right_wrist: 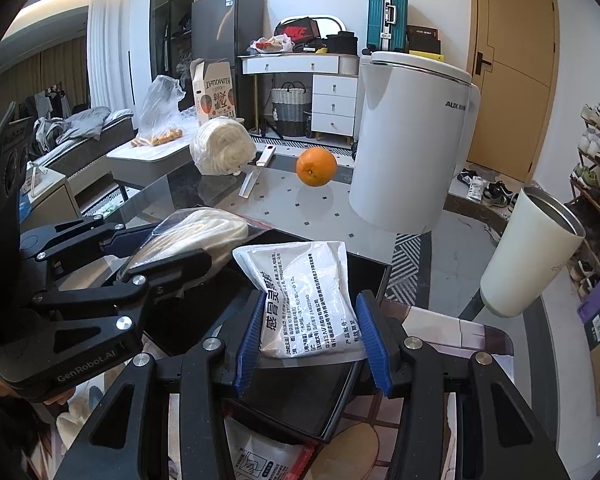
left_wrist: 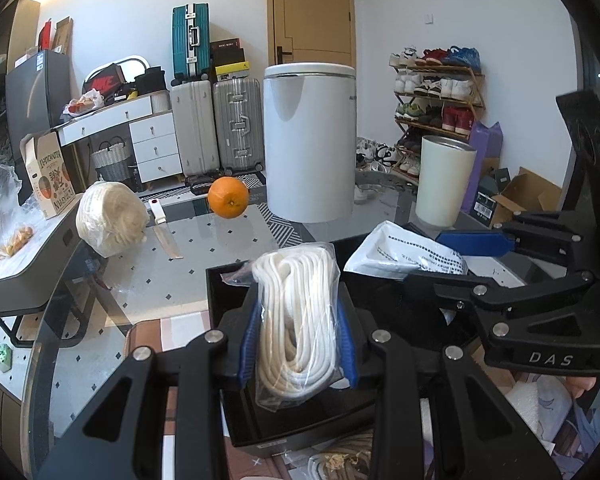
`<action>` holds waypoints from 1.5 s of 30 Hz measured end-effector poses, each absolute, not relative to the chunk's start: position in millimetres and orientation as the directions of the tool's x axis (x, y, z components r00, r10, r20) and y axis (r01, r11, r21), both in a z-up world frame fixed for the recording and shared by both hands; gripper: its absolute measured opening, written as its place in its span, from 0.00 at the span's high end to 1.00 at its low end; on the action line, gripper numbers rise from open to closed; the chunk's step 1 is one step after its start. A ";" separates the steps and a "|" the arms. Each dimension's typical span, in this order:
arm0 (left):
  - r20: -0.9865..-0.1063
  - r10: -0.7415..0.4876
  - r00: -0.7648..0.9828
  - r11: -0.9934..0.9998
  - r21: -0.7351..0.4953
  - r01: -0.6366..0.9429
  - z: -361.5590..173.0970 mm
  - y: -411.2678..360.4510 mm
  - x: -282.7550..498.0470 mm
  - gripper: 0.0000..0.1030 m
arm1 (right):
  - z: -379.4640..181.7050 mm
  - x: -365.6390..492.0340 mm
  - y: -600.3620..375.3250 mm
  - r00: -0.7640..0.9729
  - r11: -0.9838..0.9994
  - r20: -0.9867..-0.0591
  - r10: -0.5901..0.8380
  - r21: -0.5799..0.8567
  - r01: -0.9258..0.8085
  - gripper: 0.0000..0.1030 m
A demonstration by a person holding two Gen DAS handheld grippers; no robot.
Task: Organize soft objects
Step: 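Lower the rope bag into the black box with left tool while right tool drops the sachet in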
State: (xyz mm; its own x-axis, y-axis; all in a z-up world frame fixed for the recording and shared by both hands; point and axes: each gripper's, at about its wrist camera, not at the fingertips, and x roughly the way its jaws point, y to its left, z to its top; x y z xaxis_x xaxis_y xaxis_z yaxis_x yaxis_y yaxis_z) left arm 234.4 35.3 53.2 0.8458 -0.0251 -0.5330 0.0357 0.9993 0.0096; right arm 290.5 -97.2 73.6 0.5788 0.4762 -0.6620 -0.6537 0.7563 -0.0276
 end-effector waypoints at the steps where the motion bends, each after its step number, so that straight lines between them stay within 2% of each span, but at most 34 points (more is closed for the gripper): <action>1: -0.534 -0.023 0.845 0.999 0.011 0.034 52.8 35.3 234.2 0.69 | 73.7 290.1 -96.5 0.578 0.754 -0.663 0.476 -0.030 -0.656 0.55; 19: -0.559 -0.022 0.829 1.000 0.006 0.030 45.2 39.3 241.5 0.68 | 61.7 297.5 -70.1 0.533 0.705 -0.718 0.448 -0.084 -0.704 0.55; 25: -0.556 -0.021 0.831 0.999 0.012 0.034 45.1 38.8 240.2 0.64 | 60.4 297.2 -70.1 0.530 0.698 -0.717 0.454 -0.083 -0.711 0.53; 28: -0.556 -0.021 0.831 1.000 -0.005 0.022 47.5 42.2 237.2 0.50 | 63.7 293.4 -74.3 0.539 0.697 -0.709 0.454 -0.094 -0.711 0.48; 30: -0.545 -0.023 0.838 1.000 -0.007 0.023 51.2 43.4 233.0 0.42 | 68.4 289.9 -81.3 0.551 0.704 -0.697 0.459 -0.092 -0.704 0.38; 32: -0.536 -0.022 0.844 1.000 -0.003 0.023 55.0 43.2 228.6 0.41 | 73.1 286.4 -87.2 0.567 0.712 -0.681 0.463 -0.096 -0.696 0.30; 33: -0.532 -0.022 0.846 1.000 -0.002 0.025 56.8 43.4 226.1 0.36 | 75.5 284.6 -90.1 0.574 0.715 -0.674 0.465 -0.095 -0.692 0.25; 36: -0.509 -0.004 0.861 1.000 0.006 0.009 61.0 44.2 217.4 0.19 | 81.5 277.2 -98.1 0.585 0.718 -0.660 0.471 -0.098 -0.689 0.18; 39: -0.495 -0.010 0.869 1.000 -0.002 0.011 64.7 45.2 208.5 0.11 | 84.8 270.6 -105.2 0.592 0.723 -0.653 0.472 -0.097 -0.684 0.13; 45: -0.481 -0.001 0.877 1.000 -0.005 -0.002 68.8 45.4 193.5 0.01 | 89.2 259.8 -116.9 0.598 0.738 -0.638 0.486 -0.068 -0.672 0.05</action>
State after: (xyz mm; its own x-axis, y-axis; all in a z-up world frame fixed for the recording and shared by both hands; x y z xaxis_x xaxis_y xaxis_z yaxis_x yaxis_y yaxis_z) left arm 193.5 45.4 68.8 0.8768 -0.0006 -0.4809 -0.0020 1.0000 -0.0049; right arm 259.8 -116.9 89.2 0.5979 0.4855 -0.6378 -0.6718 0.7376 -0.0683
